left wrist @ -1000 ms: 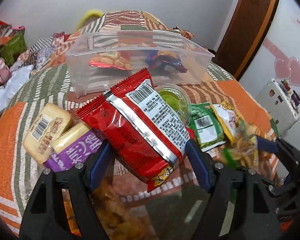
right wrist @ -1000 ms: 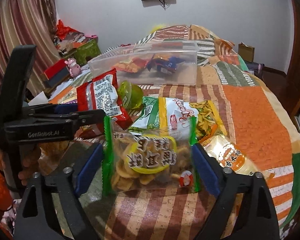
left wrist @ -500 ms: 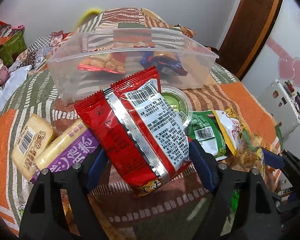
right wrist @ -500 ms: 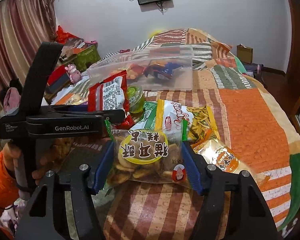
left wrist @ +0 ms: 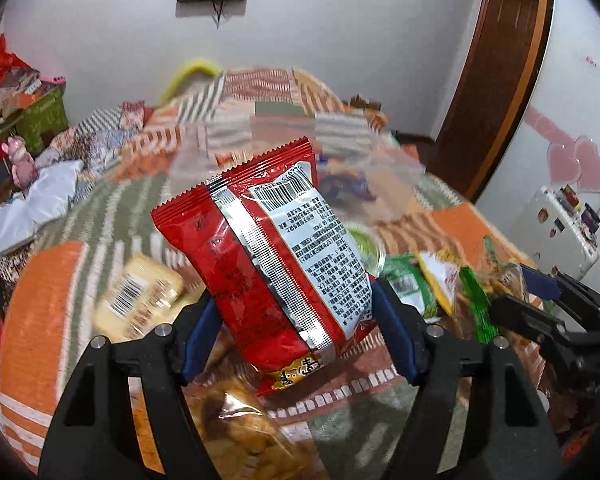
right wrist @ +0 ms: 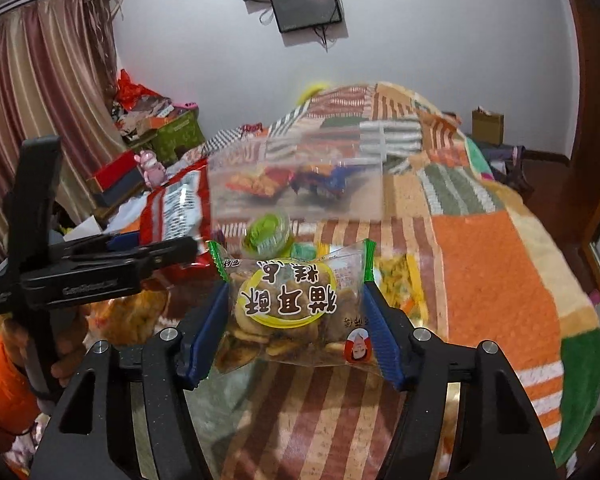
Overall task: Organize snacks
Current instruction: 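Lower both bags into the clear box and open both tools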
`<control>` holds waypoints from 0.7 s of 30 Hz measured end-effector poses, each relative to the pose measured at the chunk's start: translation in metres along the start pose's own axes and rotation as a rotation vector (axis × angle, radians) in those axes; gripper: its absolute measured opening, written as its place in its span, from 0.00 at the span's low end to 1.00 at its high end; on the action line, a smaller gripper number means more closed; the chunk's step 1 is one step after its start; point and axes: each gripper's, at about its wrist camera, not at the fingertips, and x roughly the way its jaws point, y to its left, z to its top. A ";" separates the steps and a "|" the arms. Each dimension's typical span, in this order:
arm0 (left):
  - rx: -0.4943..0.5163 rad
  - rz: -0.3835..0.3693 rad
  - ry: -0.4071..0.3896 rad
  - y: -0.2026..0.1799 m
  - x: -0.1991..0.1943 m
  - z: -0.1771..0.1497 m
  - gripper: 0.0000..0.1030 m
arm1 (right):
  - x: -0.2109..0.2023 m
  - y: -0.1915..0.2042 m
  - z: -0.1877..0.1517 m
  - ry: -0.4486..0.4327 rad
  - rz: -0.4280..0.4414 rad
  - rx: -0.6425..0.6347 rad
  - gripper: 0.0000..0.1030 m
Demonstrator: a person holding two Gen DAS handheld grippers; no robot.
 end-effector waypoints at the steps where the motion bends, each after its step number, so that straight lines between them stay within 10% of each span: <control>1: 0.002 0.001 -0.015 0.001 -0.005 0.003 0.70 | 0.000 0.001 0.005 -0.010 -0.002 -0.005 0.60; 21: -0.026 0.054 -0.132 0.043 0.003 0.097 0.70 | 0.056 0.012 0.108 -0.103 0.021 -0.094 0.61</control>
